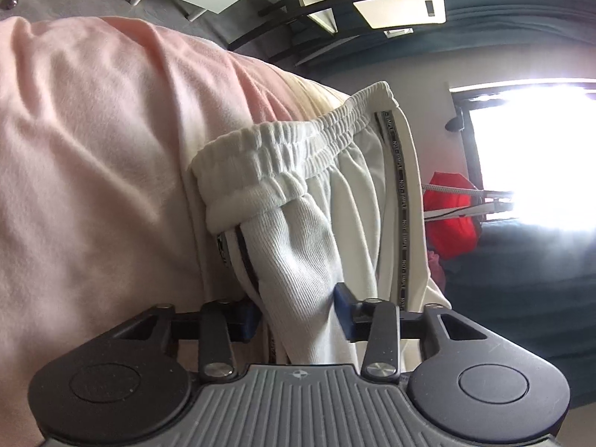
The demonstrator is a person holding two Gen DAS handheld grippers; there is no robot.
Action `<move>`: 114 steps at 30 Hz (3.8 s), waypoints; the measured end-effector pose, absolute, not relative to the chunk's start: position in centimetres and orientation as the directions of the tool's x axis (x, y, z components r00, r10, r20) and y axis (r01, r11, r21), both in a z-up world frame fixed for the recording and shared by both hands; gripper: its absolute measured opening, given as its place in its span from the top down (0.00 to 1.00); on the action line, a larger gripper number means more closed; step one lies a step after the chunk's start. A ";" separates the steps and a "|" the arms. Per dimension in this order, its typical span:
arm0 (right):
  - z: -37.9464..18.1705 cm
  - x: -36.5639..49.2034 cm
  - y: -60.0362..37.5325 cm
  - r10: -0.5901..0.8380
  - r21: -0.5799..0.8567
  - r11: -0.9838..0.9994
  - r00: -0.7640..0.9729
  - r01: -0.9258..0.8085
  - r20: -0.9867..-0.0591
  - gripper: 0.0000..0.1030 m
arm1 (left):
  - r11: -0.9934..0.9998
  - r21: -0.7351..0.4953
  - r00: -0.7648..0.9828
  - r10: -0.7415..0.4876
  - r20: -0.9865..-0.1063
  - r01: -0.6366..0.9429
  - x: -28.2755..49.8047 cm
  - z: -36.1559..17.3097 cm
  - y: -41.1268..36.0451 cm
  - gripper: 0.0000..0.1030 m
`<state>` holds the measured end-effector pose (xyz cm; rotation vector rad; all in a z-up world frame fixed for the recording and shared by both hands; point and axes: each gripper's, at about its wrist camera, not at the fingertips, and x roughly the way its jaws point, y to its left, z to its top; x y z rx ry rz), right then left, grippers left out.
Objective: Fold clothes
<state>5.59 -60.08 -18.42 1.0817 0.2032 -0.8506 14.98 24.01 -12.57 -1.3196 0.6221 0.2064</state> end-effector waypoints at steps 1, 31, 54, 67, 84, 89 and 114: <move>-18.7 5.0 -60.1 -0.496 0.719 0.158 0.684 0.677 -0.535 0.87 | 0.279 -0.841 0.827 -0.203 -0.524 -0.464 15.1 -12.2 24.1 0.82; -8.2 3.0 -53.2 -0.630 0.488 0.395 0.616 0.779 -0.473 0.12 | 0.782 -0.357 0.752 0.205 -0.627 -0.511 6.3 -3.9 16.8 0.13; -6.8 7.9 -35.6 -0.318 0.316 0.822 0.842 0.474 -0.435 0.14 | 0.999 0.021 0.782 0.039 -0.622 -0.033 30.0 -4.8 -11.9 0.05; -13.7 12.3 -42.2 -0.405 0.480 0.553 0.723 0.681 -0.559 0.14 | 0.920 0.341 0.676 0.378 -0.632 -0.196 47.1 -11.1 -15.5 0.27; -11.9 12.0 -38.2 -0.522 0.295 0.701 0.749 0.649 -0.408 0.14 | 0.949 0.259 0.842 -0.012 -0.539 0.180 40.3 2.6 -17.3 0.91; -11.4 11.3 -37.3 -0.535 0.238 0.711 0.729 0.661 -0.427 0.14 | 0.834 0.162 0.780 -0.401 -0.481 0.528 34.1 6.2 -20.9 0.91; -14.0 15.0 -37.3 -0.445 0.352 0.692 0.756 0.631 -0.481 0.14 | 0.728 0.186 0.675 -0.465 -0.572 0.659 44.3 -6.3 -36.5 0.51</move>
